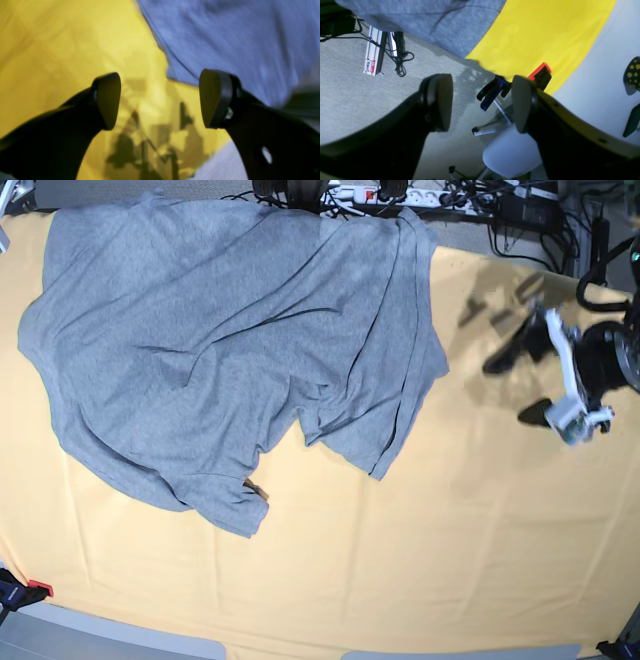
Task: Layout the t-shirt on the table in an organized manner, then fold the t-shirt properly
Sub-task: 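Release the shirt and grasp its hem corner with the left gripper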
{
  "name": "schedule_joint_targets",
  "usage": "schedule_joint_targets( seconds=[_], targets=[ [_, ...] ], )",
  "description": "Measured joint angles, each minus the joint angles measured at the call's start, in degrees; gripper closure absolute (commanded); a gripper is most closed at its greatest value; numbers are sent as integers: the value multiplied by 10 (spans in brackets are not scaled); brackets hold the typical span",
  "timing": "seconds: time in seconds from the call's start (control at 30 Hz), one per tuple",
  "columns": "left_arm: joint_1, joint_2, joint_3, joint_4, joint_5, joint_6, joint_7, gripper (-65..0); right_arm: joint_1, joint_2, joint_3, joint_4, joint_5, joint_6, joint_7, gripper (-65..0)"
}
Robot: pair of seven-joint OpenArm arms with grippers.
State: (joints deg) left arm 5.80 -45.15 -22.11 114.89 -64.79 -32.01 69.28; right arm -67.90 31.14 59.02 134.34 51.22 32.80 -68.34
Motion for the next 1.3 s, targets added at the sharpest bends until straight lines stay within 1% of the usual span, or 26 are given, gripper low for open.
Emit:
schedule_joint_targets(
  seconds=[0.13, 0.23, 0.3, 0.37, 0.4, 0.5, 0.53, 0.63, 0.67, 0.77, 0.8, 0.87, 1.07, 1.17, 1.2, 1.23, 1.27, 1.3],
  targets=[
    [-64, 55, 0, -132, 2, 0, -4, -486, 0, 0, 0, 0, 0, 0, 4, -390],
    [-117, 88, 0, -249, -8, 0, -3, -486, 0, 0, 0, 0, 2, 0, 13, -390],
    [-151, 104, 1, -319, -21, -14, -3, -486, 0, 0, 0, 0, 2, 0, 12, -390],
    [-186, 118, 9, -382, -28, -16, -3, -486, 0, 0, 0, 0, 2, -1, 12, -390],
    [-202, 123, 18, -410, -35, -28, 0, -486, 0, -1, 0, 0, 0, 0, 12, -390],
    [-248, 143, 58, -475, -44, -47, 4, -486, 8, -2, 0, 0, 0, 0, 12, -390],
    [-261, 150, 75, -490, -44, -57, 6, -486, 14, -2, 0, 0, 0, -1, 13, -390],
    [-296, 173, 127, -525, -42, -72, 3, -486, 28, -1, 0, 0, 0, -7, 12, -390],
    [-306, 183, 141, -535, -26, -74, -9, -486, 31, 0, 0, 0, 0, -8, 12, -390],
    [-330, 212, 168, -562, 54, -52, -57, -486, 33, -1, 0, 0, 0, -9, 12, -390],
    [-335, 222, 174, -571, 73, -50, -69, -486, 34, 0, 0, 0, 0, -9, 13, -390],
    [-341, 241, 184, -592, 93, -49, -76, -486, 33, 0, 0, 0, 0, -9, 12, -390],
    [-350, 301, 203, -642, 84, -65, -93, -486, 33, -2, 0, 0, 0, -9, 13, -390],
    [-349, 321, 203, -645, 81, -66, -86, -485, 33, -2, 0, 0, 0, -9, 13, -390],
    [-350, 326, 203, -645, 71, -74, -73, -476, 33, -2, 0, 0, 0, -9, 13, -390],
    [-350, 330, 203, -646, 61, -77, -56, -449, 33, -2, 0, 0, 0, -9, 13, -390],
    [-351, 335, 203, -647, 50, -77, -35, -397, 33, -2, 0, 0, 0, -9, 13, -390],
    [-350, 339, 203, -647, 36, -76, -15, -316, 33, -2, 0, 0, 0, -9, 13, -390]
  ],
)
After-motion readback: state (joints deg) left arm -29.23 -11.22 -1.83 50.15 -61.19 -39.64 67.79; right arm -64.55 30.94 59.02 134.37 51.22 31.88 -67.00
